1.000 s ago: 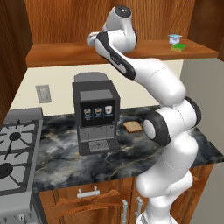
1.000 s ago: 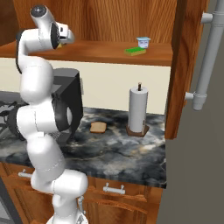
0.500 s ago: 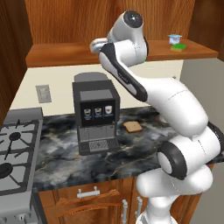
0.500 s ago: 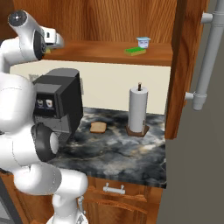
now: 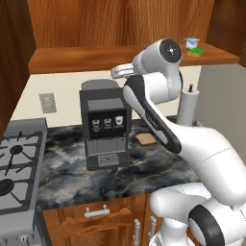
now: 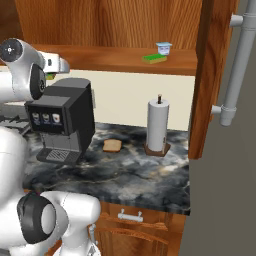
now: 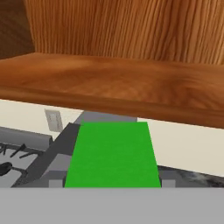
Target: Pick the sponge and sponge from the cabinet and place them on the counter.
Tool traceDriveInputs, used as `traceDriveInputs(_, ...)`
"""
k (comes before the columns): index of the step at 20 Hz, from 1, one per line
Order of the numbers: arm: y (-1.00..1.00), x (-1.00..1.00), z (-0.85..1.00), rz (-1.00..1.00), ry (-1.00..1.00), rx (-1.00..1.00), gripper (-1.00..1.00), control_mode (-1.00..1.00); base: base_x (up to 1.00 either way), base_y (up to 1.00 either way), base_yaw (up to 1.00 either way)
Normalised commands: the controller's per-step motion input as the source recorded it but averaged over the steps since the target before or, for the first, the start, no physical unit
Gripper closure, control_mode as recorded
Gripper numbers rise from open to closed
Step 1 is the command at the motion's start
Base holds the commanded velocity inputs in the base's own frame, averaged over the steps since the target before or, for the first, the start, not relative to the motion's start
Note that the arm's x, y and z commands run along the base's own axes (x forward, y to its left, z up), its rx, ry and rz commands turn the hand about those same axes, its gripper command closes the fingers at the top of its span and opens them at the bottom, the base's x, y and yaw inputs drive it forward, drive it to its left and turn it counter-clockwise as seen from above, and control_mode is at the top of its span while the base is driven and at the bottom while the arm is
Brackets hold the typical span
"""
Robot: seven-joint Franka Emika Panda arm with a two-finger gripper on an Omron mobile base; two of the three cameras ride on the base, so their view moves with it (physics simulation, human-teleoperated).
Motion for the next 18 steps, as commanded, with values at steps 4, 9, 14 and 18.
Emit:
traceDriveInputs(4, -0.22, -0.50, -0.22, 0.04, -0.02, 0.00, 1.00, -1.00, 0.00, 0.00, 0.00)
traceDriveInputs(9, -0.24, -0.25, -0.26, 0.04, 0.00, 0.00, 1.00, -1.00, 0.00, 0.00, 0.00)
traceDriveInputs(14, -0.31, -0.06, -0.36, 0.04, 0.03, 0.00, 1.00, -1.00, 0.00, 0.00, 0.00)
traceDriveInputs(18, -0.31, -0.04, -0.43, 0.06, 0.04, 0.00, 1.00, -1.00, 0.00, 0.00, 0.00)
